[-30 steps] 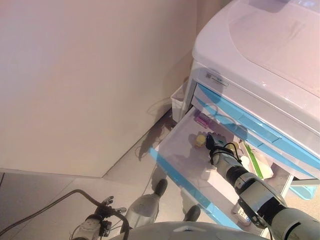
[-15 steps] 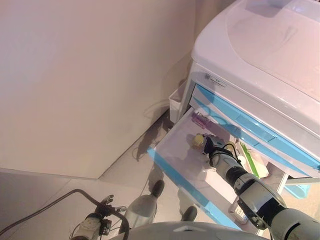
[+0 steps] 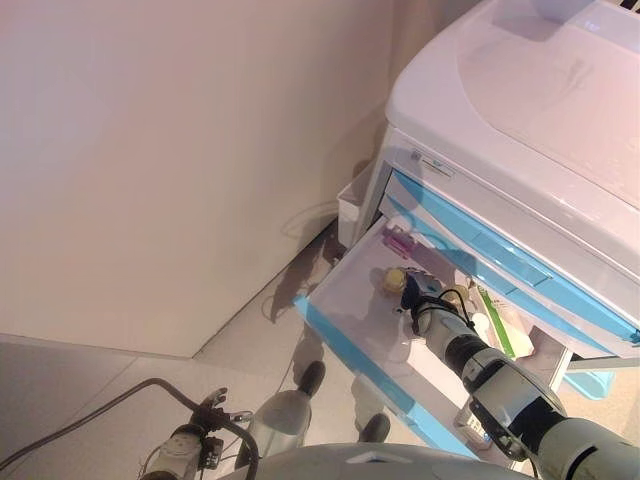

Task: Open the drawer and pick up the medicine

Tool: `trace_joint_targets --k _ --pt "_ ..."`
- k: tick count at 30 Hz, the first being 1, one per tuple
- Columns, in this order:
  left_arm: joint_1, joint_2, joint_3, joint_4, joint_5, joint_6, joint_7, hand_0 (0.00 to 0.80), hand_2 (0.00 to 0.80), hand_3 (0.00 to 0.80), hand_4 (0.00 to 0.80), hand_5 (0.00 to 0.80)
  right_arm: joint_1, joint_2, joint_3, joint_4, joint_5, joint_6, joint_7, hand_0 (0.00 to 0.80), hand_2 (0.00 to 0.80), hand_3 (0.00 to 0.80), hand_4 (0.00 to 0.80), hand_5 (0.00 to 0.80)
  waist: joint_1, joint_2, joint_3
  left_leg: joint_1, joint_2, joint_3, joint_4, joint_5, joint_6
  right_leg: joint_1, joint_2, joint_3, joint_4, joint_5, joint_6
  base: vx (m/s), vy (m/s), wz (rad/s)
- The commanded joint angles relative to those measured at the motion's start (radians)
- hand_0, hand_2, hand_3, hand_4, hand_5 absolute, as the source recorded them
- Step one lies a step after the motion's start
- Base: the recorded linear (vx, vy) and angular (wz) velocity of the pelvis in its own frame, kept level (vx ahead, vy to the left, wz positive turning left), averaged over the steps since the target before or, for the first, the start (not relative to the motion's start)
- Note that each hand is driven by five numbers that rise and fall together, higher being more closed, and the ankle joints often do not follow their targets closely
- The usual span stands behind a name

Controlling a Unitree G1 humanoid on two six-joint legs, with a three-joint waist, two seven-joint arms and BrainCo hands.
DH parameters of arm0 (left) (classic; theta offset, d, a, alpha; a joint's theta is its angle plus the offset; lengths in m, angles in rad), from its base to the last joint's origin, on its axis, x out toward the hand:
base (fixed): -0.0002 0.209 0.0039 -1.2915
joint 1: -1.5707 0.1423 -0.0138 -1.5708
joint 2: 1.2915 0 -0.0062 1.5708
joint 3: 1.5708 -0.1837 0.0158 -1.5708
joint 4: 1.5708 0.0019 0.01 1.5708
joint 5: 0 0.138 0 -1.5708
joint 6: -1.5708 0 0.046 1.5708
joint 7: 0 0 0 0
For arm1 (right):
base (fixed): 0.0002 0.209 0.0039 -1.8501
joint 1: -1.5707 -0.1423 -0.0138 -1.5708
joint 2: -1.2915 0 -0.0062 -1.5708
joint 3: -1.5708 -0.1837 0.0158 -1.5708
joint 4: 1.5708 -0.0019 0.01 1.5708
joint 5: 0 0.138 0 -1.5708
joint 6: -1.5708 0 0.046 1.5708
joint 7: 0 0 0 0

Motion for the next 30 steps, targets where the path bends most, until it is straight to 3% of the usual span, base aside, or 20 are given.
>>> trace_joint_targets --k 1,30 --pt "0.005 0.012 -0.036 0.048 0.026 -0.009 0.002 0.000 0.000 0.000 0.000 0.000 -0.026 -0.022 0.023 -0.052 0.011 -0.015 -0.052 0.000 0.000 0.000 0.000 0.000 0.018 0.039 -0.024 0.021 -0.009 0.016 -0.028 -0.042 0.018 -0.048 -0.076 0.025 0.132 0.021 0.055 0.000 0.000 0.00" --pt "0.021 -0.002 -0.030 0.042 0.032 -0.023 -0.001 0.000 0.000 0.000 0.000 0.000 -0.004 -0.028 0.001 -0.089 0.064 -0.038 -0.122 0.000 0.000 0.000 0.000 0.000 0.007 0.053 -0.023 0.025 -0.006 0.036 -0.028 -0.046 0.018 -0.050 -0.091 0.019 0.147 0.016 0.056 0.000 0.000 0.00"
